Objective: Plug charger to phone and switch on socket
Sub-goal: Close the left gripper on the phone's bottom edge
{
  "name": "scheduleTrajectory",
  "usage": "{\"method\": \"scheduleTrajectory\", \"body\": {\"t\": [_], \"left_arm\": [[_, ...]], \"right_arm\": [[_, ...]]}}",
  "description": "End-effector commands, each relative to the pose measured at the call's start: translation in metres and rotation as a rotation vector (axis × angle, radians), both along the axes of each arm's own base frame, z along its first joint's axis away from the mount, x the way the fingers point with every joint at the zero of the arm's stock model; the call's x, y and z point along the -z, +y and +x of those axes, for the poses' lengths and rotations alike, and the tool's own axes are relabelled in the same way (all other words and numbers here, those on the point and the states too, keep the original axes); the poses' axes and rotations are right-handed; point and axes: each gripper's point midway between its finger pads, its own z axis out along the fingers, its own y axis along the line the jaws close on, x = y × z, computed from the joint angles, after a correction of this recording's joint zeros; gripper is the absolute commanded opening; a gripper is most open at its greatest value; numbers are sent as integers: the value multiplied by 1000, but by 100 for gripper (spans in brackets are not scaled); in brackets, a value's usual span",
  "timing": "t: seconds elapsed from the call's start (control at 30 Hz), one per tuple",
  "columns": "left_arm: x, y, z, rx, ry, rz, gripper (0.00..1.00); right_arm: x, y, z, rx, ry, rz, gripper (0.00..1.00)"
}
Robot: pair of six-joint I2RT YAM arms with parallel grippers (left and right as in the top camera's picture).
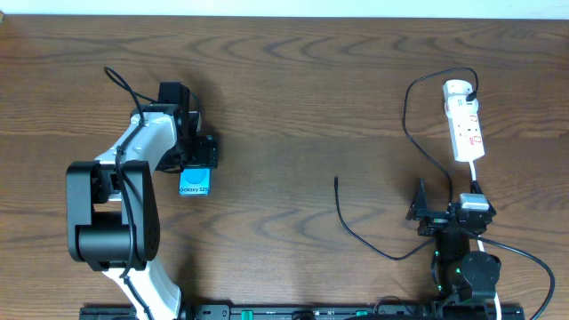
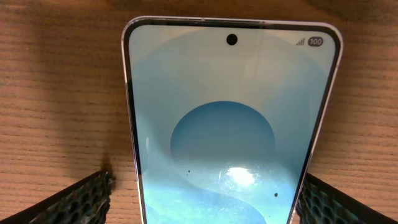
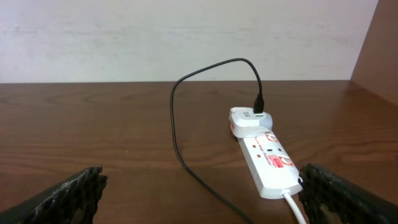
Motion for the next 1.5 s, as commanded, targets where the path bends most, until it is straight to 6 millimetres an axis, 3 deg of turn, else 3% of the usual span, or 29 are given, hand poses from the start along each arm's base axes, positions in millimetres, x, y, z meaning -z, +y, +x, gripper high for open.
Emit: {"method": "scheduleTrajectory", "body": {"t": [0.0, 0.2, 0.27, 0.3, 0.43, 1.17, 1.3, 1.47], "left_arm": [[11, 1, -11, 18, 37, 12, 94], [11, 1, -12, 18, 38, 12, 93], [11, 1, -11, 18, 35, 12, 88], [11, 1, -11, 18, 35, 12, 80], [11, 0, -11, 18, 34, 4, 73], [11, 0, -11, 18, 35, 1, 62], [11, 0, -10, 18, 33, 1, 56], [11, 0, -10, 15, 32, 1, 40]], "right_arm": [[0, 1, 0, -3, 1, -12, 99], [0, 1, 0, -3, 0, -12, 99], [0, 1, 0, -3, 1, -12, 99], [0, 1, 0, -3, 1, -12, 99], [0, 1, 0, -3, 1, -12, 99], [0, 1, 0, -3, 1, -12, 99], [0, 1, 0, -3, 1, -12, 99], [0, 1, 0, -3, 1, -13, 99]]}}
